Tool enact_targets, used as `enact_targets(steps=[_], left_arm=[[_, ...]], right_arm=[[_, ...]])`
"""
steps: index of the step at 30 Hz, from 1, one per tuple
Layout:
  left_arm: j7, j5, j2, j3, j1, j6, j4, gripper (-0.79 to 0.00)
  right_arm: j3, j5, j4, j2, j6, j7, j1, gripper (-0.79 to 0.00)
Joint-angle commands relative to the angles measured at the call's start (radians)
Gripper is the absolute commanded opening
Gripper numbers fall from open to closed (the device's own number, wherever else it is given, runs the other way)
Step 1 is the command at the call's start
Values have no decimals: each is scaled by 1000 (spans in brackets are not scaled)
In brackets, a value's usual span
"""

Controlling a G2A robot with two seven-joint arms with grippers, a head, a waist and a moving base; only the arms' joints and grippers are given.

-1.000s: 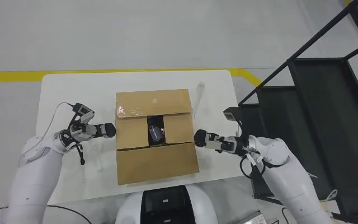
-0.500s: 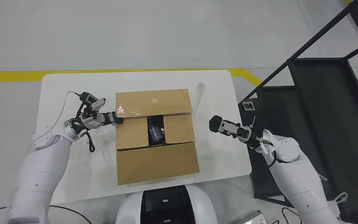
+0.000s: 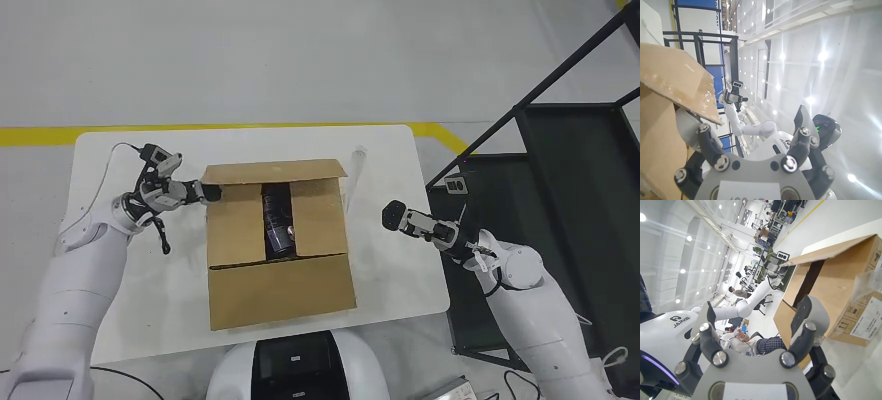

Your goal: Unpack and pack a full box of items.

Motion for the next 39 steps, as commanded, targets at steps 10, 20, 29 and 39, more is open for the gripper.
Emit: enact_targets(steps=[10,20,29,39], left_arm=[[103,-31,-53,82,-164,-16,131,0],[211,-57,-116,154,-319,8,348,0],[304,-34,-172,205,-401,-10,526,0],[467,117,-200,257,-446,-11,643,0]], right_arm=[[0,0,0,0,0,0,0,0],[0,0,0,0,0,0,0,0],[0,0,0,0,0,0,0,0],[0,0,0,0,0,0,0,0]])
